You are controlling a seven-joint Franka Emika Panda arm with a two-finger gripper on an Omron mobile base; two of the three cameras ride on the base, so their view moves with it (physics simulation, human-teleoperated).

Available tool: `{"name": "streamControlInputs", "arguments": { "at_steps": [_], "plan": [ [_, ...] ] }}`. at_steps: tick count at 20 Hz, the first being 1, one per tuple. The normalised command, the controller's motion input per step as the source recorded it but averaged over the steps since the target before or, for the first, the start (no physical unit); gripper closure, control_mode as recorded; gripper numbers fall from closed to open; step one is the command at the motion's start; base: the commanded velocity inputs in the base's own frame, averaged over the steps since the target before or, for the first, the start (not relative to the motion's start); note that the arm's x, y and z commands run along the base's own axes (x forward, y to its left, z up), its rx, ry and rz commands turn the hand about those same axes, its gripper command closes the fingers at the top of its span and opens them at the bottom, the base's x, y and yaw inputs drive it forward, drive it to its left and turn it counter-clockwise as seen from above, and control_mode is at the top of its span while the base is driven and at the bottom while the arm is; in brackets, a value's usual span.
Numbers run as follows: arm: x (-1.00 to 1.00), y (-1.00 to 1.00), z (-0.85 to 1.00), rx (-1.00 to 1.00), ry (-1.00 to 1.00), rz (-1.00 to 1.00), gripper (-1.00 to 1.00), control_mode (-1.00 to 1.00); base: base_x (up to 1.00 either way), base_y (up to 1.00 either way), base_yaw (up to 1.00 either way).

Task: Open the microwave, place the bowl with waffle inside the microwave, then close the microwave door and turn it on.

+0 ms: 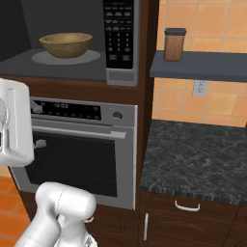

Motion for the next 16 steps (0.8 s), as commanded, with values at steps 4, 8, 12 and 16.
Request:
{"name": "streamControlInputs", "arguments": {
  "at_steps": [4, 8, 12, 16],
  "plan": [
    [-0.27, -0.47, -0.28, -0.18, 0.11, -0.19, -1.00, -1.00, 0.00, 0.00, 0.00],
    [-0.20, -0.50, -0.31, -0.17, 0.08, -0.16, -1.00, -1.00, 0.00, 0.00, 0.00],
    [-0.21, -0.12, -0.26, -0.17, 0.00, -0.07, -1.00, -1.00, 0.00, 0.00, 0.00],
    [-0.04, 0.01, -0.24, -0.17, 0.02, 0.00, -1.00, -1.00, 0.00, 0.00, 0.00]
  ]
}}
